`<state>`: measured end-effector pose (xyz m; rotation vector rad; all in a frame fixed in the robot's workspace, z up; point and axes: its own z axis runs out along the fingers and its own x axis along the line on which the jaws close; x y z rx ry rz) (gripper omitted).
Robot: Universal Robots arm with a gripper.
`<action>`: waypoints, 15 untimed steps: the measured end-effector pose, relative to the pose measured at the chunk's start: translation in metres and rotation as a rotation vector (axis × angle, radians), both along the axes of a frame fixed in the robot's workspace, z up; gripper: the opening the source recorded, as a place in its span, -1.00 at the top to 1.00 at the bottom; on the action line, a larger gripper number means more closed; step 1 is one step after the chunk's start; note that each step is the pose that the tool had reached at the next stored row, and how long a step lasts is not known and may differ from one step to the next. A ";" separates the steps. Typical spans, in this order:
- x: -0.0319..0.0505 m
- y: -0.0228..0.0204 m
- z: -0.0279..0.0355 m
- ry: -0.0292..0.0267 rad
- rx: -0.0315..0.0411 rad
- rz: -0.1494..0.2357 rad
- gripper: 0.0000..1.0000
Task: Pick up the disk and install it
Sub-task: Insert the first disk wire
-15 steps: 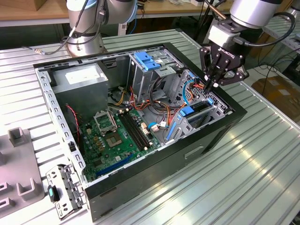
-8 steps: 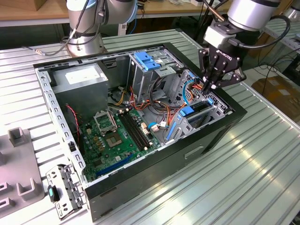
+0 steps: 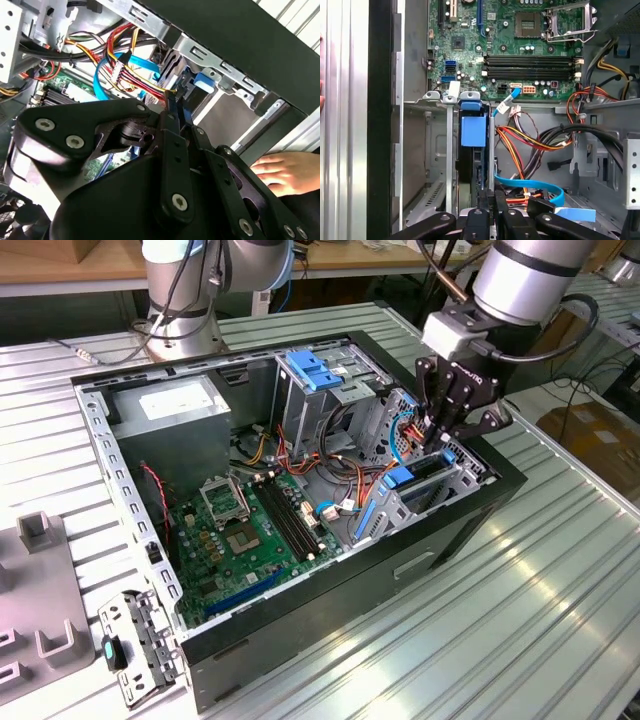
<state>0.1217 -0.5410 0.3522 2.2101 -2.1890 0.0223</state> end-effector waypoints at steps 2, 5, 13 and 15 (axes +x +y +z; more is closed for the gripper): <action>-0.0021 -0.0035 -0.0013 -0.0043 0.0002 0.000 0.67; -0.0043 -0.0049 -0.0020 -0.0077 0.0003 0.000 0.67; -0.0045 -0.0065 -0.0060 -0.0078 0.0001 -0.015 0.67; -0.0045 -0.0065 -0.0073 -0.0078 0.0002 -0.021 0.67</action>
